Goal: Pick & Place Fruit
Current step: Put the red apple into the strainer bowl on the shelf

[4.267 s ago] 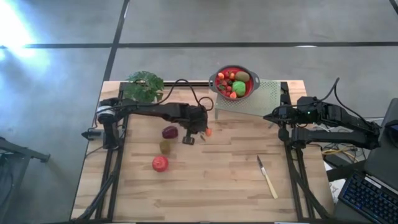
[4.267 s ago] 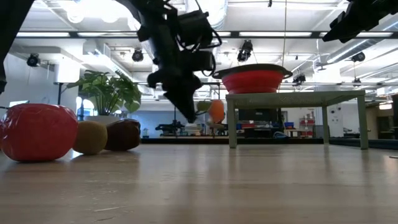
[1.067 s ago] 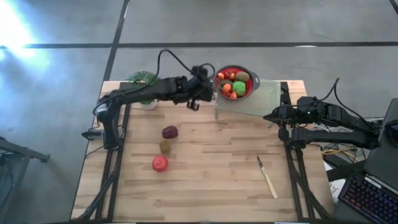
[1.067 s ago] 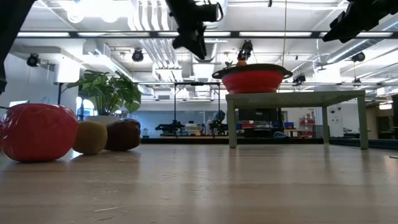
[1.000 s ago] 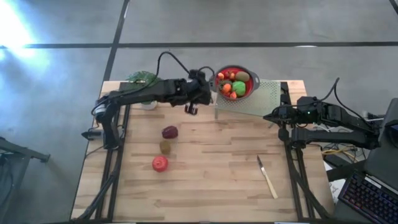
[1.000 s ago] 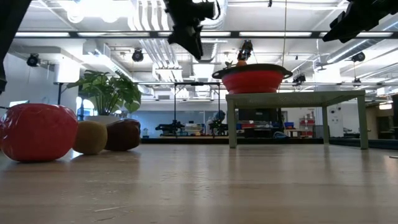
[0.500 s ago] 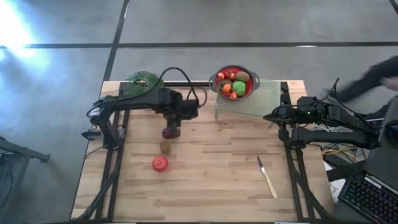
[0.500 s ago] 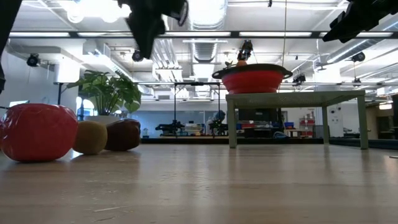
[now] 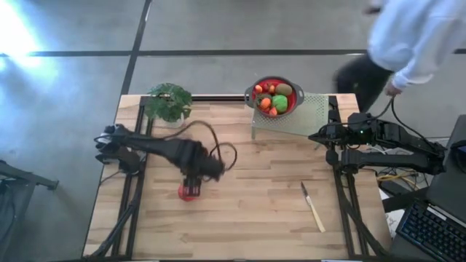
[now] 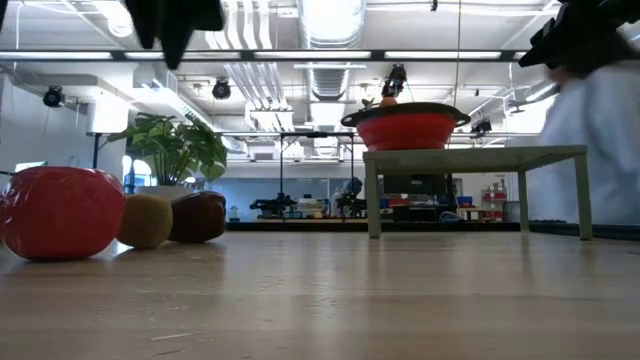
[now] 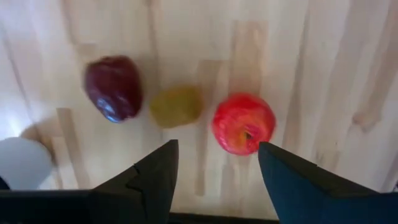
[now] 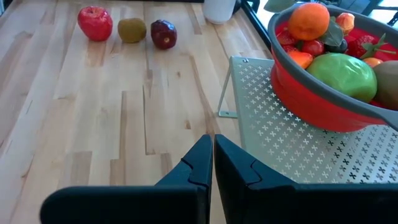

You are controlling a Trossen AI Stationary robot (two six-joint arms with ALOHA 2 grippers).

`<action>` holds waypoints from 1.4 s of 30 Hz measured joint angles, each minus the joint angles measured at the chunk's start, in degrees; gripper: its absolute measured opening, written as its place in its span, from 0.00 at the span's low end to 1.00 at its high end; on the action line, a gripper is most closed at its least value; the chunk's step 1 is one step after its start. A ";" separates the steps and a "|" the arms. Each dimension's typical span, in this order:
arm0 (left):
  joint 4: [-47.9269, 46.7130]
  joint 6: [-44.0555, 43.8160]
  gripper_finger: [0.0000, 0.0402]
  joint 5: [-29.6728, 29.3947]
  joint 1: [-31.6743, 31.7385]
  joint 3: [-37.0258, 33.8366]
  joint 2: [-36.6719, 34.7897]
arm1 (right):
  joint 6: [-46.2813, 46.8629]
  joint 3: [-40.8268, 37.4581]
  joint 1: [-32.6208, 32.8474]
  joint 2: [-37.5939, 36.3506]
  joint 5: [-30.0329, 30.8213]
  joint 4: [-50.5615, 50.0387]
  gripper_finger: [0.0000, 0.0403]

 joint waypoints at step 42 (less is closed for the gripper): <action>15.68 -17.45 0.76 -4.53 -13.94 -21.66 -0.52 | 0.00 -0.02 0.00 0.00 0.00 0.00 0.03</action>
